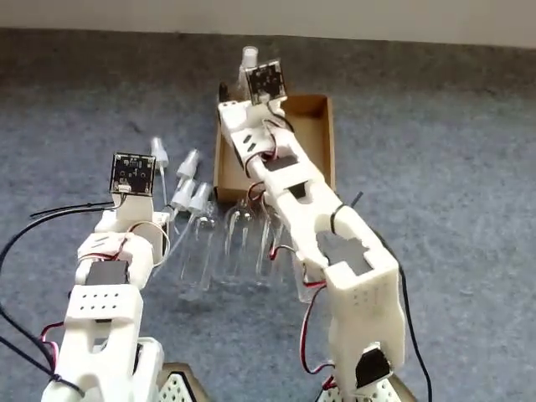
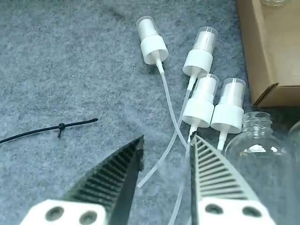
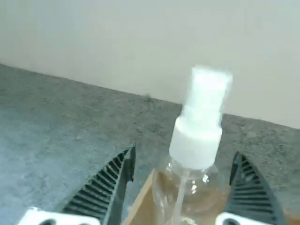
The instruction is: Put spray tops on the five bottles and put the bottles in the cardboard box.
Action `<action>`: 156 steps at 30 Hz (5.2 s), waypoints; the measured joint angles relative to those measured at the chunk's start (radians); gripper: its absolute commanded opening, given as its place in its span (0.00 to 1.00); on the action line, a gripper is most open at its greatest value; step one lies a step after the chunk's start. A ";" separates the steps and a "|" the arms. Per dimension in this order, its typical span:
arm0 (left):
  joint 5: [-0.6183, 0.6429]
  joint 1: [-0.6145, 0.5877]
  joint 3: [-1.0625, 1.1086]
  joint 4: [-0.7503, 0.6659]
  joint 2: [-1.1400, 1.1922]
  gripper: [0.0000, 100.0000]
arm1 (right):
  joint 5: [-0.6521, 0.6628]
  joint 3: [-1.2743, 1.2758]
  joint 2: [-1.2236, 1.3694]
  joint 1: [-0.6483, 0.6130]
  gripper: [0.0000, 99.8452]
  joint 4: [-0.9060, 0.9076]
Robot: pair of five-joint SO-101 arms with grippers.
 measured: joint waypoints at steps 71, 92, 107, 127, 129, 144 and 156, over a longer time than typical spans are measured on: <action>0.000 0.000 0.014 -0.017 0.000 0.15 | 0.074 0.560 -0.537 0.061 0.07 1.249; 0.000 0.000 0.006 -0.011 0.000 0.16 | 0.084 0.764 -1.134 0.087 0.00 1.274; -0.020 -0.041 -0.605 0.344 0.480 0.16 | 0.212 1.137 -1.714 0.015 0.00 1.249; 0.121 -0.041 -1.662 0.473 1.496 0.20 | 0.213 1.341 -2.071 0.012 0.00 1.247; 0.138 -0.041 -1.706 0.473 1.551 0.20 | 0.213 1.341 -2.076 0.012 0.00 1.247; 0.178 -0.032 -1.930 0.577 1.777 0.03 | 0.213 1.341 -2.079 0.012 0.00 1.247; 0.178 -0.084 -2.263 0.951 1.697 0.03 | 0.213 1.341 -2.079 0.012 0.00 1.247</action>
